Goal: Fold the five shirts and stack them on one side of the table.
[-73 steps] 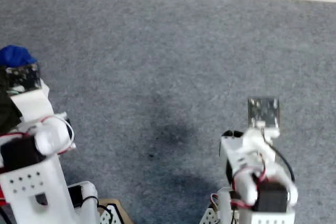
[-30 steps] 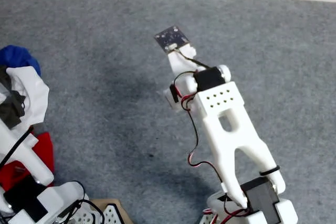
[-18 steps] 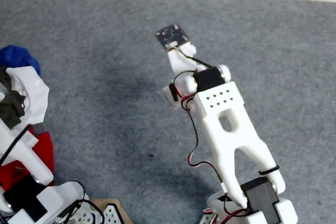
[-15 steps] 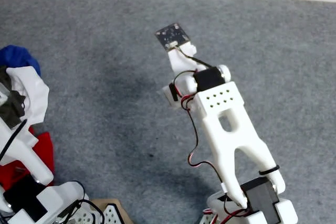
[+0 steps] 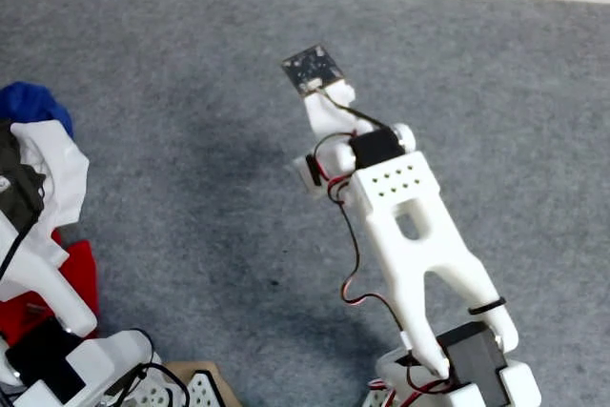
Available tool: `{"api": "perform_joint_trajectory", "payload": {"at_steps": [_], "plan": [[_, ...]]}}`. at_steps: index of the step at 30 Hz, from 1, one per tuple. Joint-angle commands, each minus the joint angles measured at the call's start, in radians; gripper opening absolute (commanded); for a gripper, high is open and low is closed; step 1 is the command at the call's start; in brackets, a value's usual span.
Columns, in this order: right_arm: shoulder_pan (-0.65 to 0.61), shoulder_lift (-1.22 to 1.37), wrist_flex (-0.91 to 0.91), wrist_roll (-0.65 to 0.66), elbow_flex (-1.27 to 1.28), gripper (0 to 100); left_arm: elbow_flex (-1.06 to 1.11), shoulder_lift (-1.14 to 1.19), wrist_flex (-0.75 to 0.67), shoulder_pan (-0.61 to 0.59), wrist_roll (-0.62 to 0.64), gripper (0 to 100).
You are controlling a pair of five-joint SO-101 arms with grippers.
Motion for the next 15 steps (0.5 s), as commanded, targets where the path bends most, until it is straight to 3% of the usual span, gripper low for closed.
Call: {"api": "perform_joint_trajectory", "payload": {"at_steps": [1,9,15], "plan": [[-0.008,-0.004,-0.025,-0.012,-0.010,15.5,0.013,-0.004,-0.017,0.030,0.002,1],[-0.008,-0.004,-0.022,-0.012,-0.008,14.9,0.025,-0.015,-0.012,0.111,0.003,1],[-0.007,-0.013,-0.018,-0.012,-0.008,10.5,-0.116,-0.084,0.078,0.283,0.006,1]]}}
